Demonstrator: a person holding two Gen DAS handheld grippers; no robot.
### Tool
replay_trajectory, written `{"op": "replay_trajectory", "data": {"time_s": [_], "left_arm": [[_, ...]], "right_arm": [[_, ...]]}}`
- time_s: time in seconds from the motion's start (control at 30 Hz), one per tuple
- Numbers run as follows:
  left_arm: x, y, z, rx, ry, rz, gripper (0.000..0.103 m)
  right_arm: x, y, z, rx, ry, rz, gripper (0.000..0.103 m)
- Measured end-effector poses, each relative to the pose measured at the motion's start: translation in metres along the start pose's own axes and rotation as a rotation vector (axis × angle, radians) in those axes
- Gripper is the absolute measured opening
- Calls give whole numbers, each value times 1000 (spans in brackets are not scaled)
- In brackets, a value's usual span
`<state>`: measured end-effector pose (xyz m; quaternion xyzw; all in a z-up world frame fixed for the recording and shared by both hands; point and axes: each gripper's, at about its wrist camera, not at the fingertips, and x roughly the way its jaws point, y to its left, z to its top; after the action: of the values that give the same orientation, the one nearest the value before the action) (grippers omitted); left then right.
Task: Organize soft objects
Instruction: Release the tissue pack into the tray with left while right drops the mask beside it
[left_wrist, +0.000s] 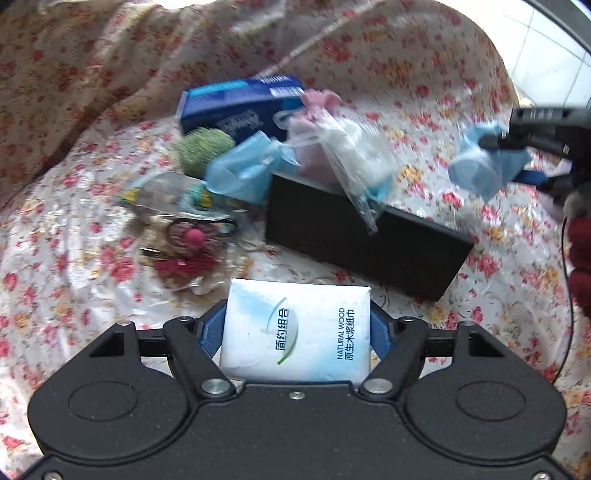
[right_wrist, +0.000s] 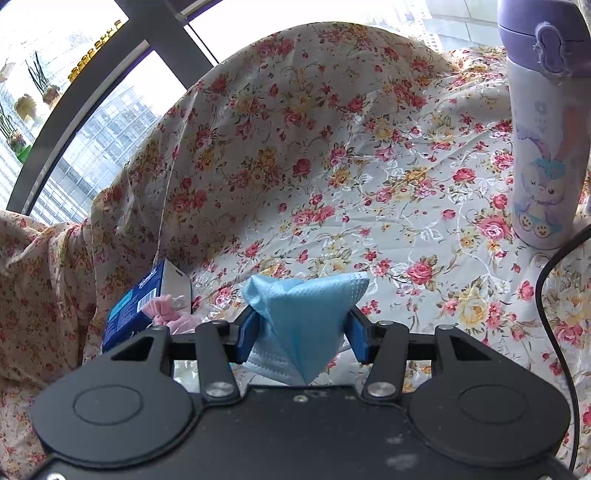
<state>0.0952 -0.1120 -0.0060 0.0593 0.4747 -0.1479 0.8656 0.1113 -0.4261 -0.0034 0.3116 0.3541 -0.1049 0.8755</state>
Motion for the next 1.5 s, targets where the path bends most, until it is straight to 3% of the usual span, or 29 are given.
{"op": "replay_trajectory", "data": {"time_s": [0.3,0.6,0.83,1.1,1.27,1.5], "left_arm": [[-35,27,-26,-19,24,52,69],[-40,61,-65,-108,116,69,69],[-39,80,-89,-188,155,61,69],[-39,88,-97,-205,153,44,69],[-37,90,-98,-199,156,25,69],[-31,92,-99,-179,166,9,69]], "right_arm": [[-3,-7,-3,-2,-21,-28,50],[-18,-6,-15,-50,-92,-20,50],[-43,-2,-32,-94,-243,-23,50],[-87,-21,-75,11,-372,49,50],[-109,-24,-116,-31,-313,60,50],[-155,-5,-163,-252,-175,74,50]]}}
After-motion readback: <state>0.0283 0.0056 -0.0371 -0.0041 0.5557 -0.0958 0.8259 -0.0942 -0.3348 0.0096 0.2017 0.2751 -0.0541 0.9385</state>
